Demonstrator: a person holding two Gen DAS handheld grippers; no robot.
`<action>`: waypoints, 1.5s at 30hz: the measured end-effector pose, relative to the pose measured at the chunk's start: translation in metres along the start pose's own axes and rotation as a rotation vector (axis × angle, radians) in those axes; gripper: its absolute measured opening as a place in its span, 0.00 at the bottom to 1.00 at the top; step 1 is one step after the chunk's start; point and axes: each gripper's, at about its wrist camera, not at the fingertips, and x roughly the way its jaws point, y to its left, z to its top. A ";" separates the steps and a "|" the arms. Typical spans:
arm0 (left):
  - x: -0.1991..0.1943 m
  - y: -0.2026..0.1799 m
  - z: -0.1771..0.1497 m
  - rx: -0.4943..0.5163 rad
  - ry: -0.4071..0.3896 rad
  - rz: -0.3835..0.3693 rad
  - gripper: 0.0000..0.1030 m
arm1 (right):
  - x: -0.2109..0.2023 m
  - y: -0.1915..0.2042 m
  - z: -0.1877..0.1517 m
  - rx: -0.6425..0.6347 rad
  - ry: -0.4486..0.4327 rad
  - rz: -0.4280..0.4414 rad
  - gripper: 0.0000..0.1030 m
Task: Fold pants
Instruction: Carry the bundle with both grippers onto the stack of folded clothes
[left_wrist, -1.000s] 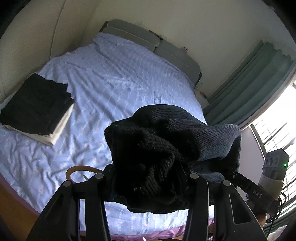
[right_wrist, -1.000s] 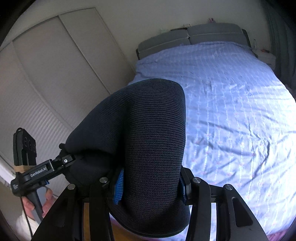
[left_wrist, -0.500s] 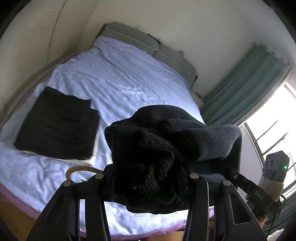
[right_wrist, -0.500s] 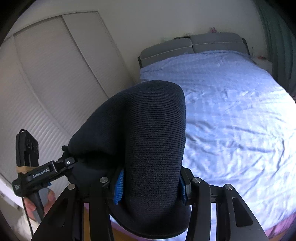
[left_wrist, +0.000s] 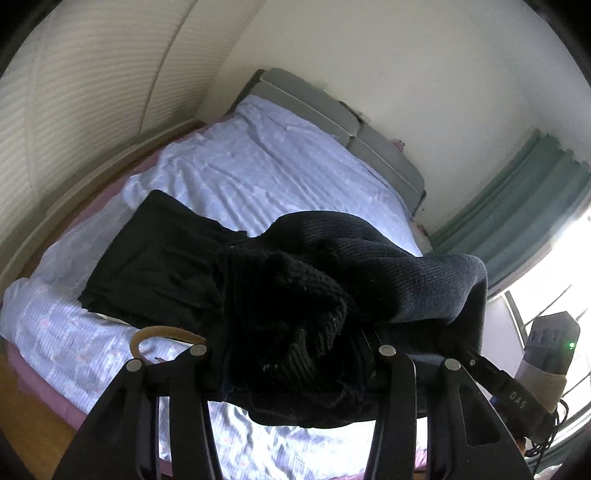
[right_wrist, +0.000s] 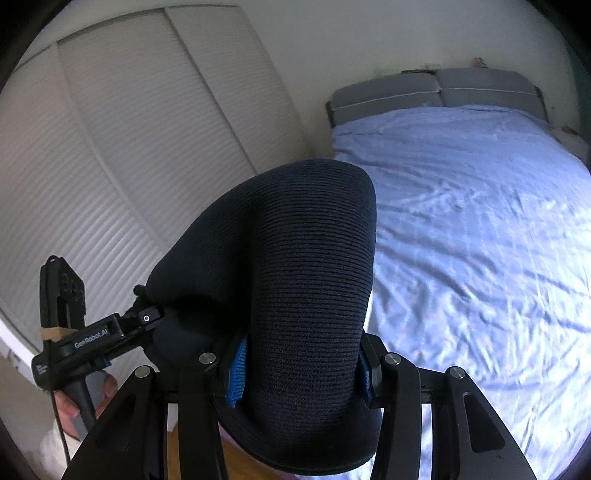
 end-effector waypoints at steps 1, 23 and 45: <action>-0.002 0.007 0.003 -0.004 -0.002 0.000 0.45 | 0.005 0.001 0.001 -0.003 0.005 0.002 0.46; 0.100 0.159 0.124 -0.001 0.190 -0.024 0.45 | 0.157 0.048 0.023 0.075 0.099 -0.084 0.46; 0.242 0.262 0.109 -0.021 0.420 0.105 0.54 | 0.329 -0.005 0.005 0.085 0.408 -0.220 0.68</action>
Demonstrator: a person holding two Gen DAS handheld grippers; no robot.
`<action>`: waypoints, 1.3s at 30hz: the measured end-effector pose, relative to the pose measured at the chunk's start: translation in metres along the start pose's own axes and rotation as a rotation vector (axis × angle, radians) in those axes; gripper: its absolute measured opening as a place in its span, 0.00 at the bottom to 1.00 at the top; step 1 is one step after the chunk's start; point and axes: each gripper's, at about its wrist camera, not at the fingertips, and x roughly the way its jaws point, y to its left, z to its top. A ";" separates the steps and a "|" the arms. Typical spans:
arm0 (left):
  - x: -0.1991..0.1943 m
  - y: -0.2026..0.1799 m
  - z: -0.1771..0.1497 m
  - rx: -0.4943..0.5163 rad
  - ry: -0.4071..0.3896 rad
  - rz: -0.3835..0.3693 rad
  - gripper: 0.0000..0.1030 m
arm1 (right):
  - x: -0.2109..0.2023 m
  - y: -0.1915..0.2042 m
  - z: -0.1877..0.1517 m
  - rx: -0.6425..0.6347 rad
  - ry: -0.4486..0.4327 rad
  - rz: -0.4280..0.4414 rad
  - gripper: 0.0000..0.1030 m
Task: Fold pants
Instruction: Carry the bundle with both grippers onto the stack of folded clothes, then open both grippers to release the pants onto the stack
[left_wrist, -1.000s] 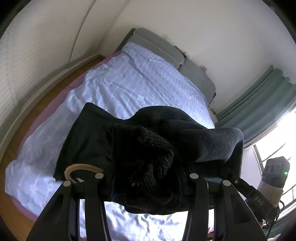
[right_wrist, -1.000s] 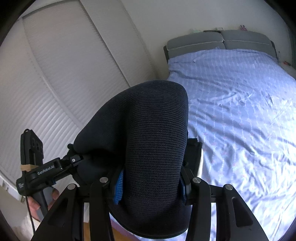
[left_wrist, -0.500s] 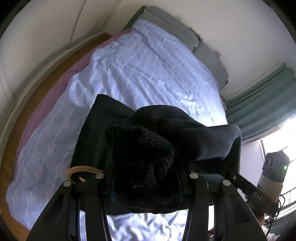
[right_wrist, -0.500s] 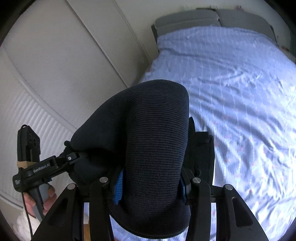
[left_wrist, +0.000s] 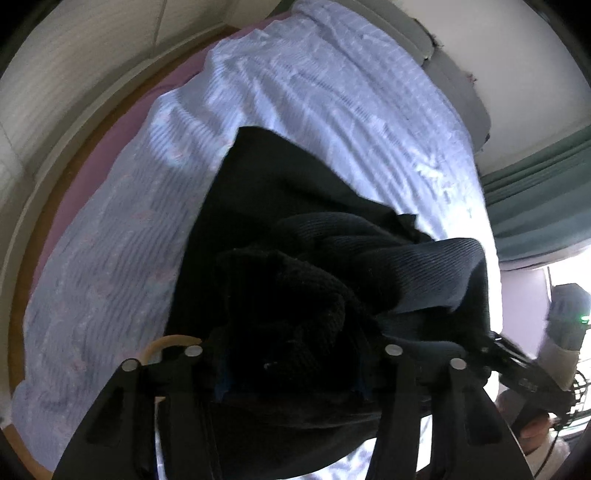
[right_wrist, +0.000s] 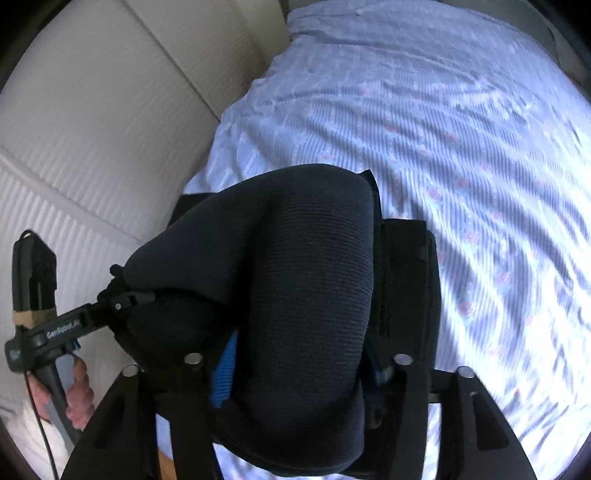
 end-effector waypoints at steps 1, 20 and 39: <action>-0.001 0.001 -0.002 0.011 0.003 0.016 0.56 | -0.003 0.003 -0.003 -0.025 -0.001 -0.016 0.71; -0.097 -0.050 -0.074 0.262 -0.138 0.321 0.74 | -0.071 -0.007 -0.070 -0.024 -0.042 -0.037 0.73; -0.181 -0.285 -0.242 0.430 -0.360 0.114 0.92 | -0.334 -0.101 -0.225 0.104 -0.387 -0.242 0.90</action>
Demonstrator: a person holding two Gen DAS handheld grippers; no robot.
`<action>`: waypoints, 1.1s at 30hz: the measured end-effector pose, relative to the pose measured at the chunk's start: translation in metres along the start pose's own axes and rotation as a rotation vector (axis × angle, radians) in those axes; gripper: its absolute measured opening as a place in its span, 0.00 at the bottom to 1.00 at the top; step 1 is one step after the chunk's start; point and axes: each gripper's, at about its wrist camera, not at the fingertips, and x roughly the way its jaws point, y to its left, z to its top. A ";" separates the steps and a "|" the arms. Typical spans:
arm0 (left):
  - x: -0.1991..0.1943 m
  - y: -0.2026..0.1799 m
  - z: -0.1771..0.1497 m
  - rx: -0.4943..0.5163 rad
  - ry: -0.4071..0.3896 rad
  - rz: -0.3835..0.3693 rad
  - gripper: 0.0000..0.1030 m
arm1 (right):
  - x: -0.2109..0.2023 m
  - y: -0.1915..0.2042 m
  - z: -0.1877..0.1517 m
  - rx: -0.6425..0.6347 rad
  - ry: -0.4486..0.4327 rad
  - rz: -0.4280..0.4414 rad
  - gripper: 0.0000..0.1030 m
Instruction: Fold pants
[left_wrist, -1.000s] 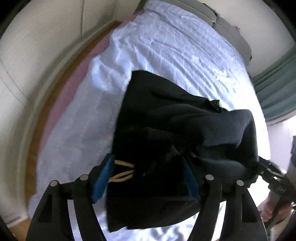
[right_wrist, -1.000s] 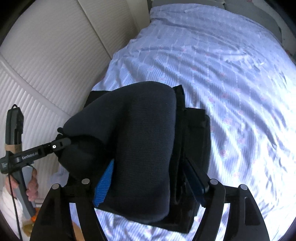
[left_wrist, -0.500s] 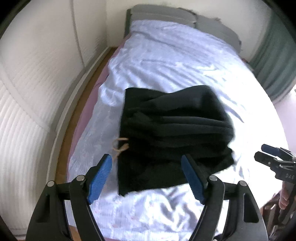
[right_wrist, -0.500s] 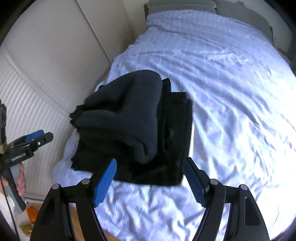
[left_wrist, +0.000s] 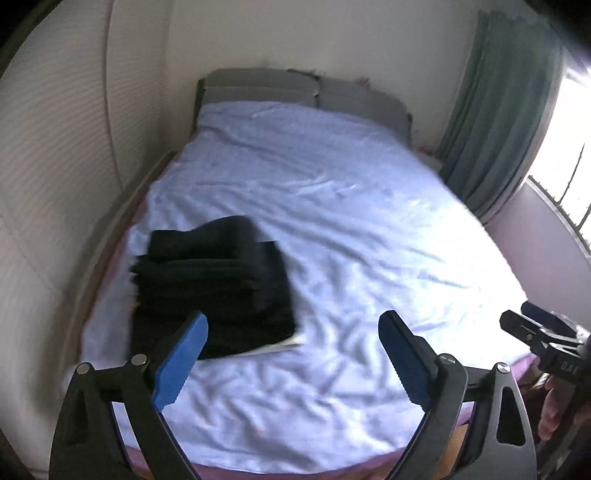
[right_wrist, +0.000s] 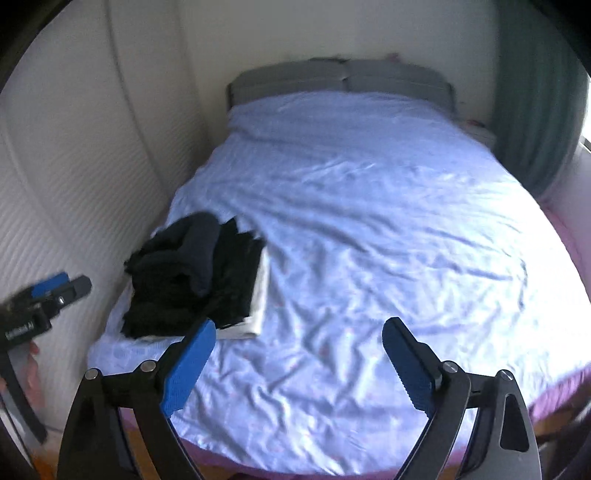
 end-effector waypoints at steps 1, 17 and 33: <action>-0.007 -0.018 -0.002 0.000 -0.015 -0.011 0.92 | -0.015 -0.014 -0.001 0.011 -0.016 -0.008 0.90; -0.087 -0.251 -0.071 0.113 -0.115 0.003 0.99 | -0.171 -0.176 -0.052 -0.006 -0.134 -0.039 0.90; -0.136 -0.312 -0.099 0.162 -0.157 0.013 0.99 | -0.236 -0.227 -0.087 0.006 -0.194 -0.055 0.90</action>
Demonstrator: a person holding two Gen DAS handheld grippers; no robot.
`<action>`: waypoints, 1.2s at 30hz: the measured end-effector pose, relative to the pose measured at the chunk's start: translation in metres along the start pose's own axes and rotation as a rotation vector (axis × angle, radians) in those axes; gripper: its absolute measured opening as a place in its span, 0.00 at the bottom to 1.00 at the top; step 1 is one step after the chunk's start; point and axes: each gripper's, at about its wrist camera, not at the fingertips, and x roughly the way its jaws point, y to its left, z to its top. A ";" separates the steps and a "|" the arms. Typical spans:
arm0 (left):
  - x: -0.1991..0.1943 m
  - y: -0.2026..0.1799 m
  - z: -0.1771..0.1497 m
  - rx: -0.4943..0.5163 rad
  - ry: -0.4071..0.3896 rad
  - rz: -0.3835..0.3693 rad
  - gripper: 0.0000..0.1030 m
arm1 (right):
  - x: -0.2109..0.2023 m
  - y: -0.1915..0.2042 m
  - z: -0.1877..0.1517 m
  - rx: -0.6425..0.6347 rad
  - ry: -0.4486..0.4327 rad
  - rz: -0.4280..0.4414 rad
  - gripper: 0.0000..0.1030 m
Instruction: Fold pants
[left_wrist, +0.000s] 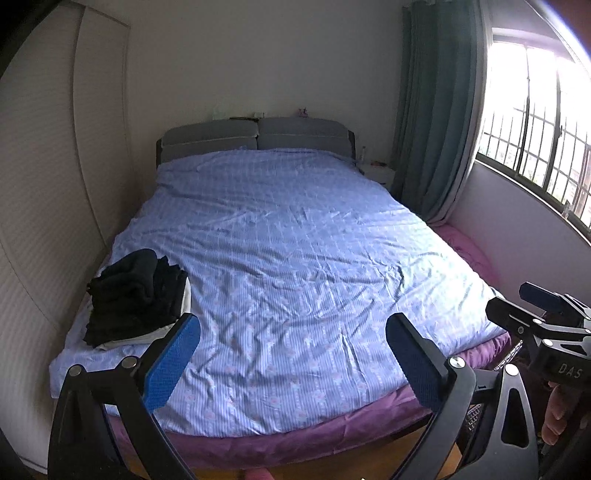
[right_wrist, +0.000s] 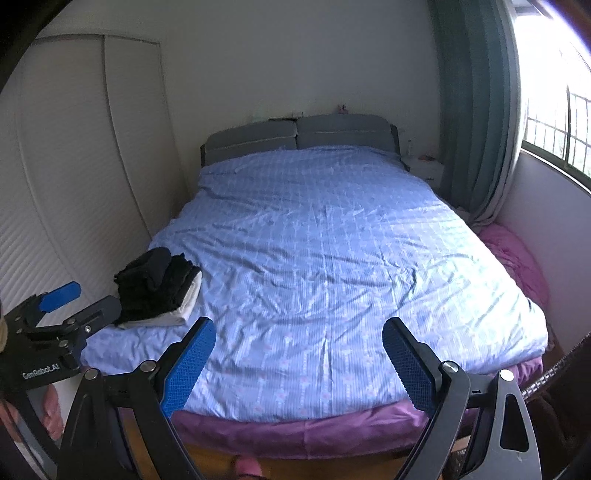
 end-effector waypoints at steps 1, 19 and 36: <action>-0.002 0.000 0.000 0.000 -0.004 0.000 0.99 | -0.002 0.000 0.000 0.002 -0.001 0.001 0.90; -0.020 -0.010 0.001 -0.023 -0.033 -0.001 0.99 | -0.025 -0.001 -0.001 -0.013 -0.041 0.001 0.90; -0.015 -0.027 0.008 -0.024 -0.010 -0.015 1.00 | -0.027 -0.008 0.000 -0.001 -0.047 -0.006 0.90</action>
